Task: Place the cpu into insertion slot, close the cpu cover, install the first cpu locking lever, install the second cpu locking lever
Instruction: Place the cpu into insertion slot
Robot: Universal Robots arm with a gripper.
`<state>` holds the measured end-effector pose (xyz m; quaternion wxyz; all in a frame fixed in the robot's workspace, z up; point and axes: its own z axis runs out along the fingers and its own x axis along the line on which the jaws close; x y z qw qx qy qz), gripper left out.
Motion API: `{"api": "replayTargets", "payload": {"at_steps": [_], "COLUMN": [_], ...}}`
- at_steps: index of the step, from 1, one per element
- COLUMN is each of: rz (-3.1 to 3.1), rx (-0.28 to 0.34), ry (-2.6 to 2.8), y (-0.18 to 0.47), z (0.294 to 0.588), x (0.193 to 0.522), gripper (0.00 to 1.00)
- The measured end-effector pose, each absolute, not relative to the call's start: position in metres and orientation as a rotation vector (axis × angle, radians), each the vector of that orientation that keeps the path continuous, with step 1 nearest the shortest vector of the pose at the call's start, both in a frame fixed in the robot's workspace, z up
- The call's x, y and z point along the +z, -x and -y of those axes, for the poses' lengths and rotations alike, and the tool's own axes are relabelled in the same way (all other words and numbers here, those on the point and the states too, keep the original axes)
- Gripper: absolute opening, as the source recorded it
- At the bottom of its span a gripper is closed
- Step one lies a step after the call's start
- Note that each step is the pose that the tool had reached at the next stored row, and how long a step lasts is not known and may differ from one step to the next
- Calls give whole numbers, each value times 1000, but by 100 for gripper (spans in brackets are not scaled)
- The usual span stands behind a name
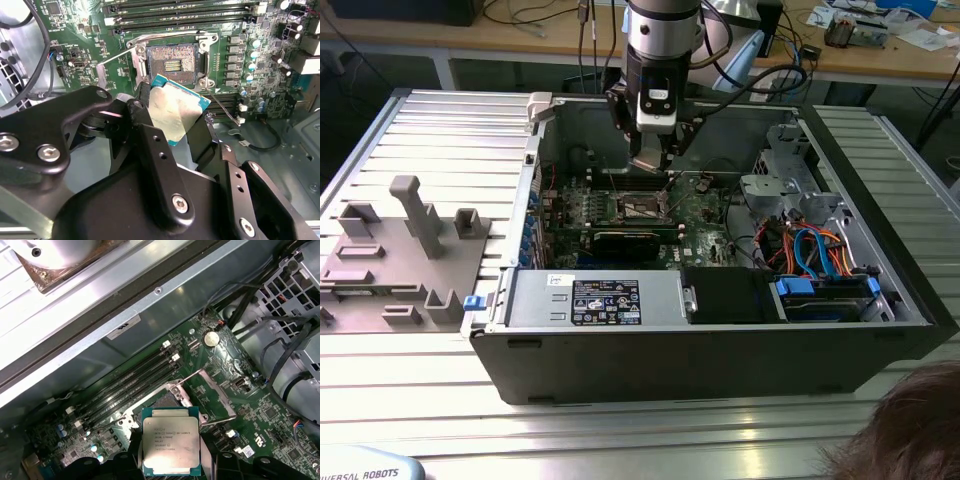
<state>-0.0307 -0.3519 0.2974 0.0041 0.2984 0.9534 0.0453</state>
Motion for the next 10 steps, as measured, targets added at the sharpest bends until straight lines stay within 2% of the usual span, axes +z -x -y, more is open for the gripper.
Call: {"api": "replayTargets", "payload": {"at_steps": [10], "rz": [-2982], "rx": [142], "ry": [-952], "y": [31], "z": [352], "x": [297], "gripper": [54]}}
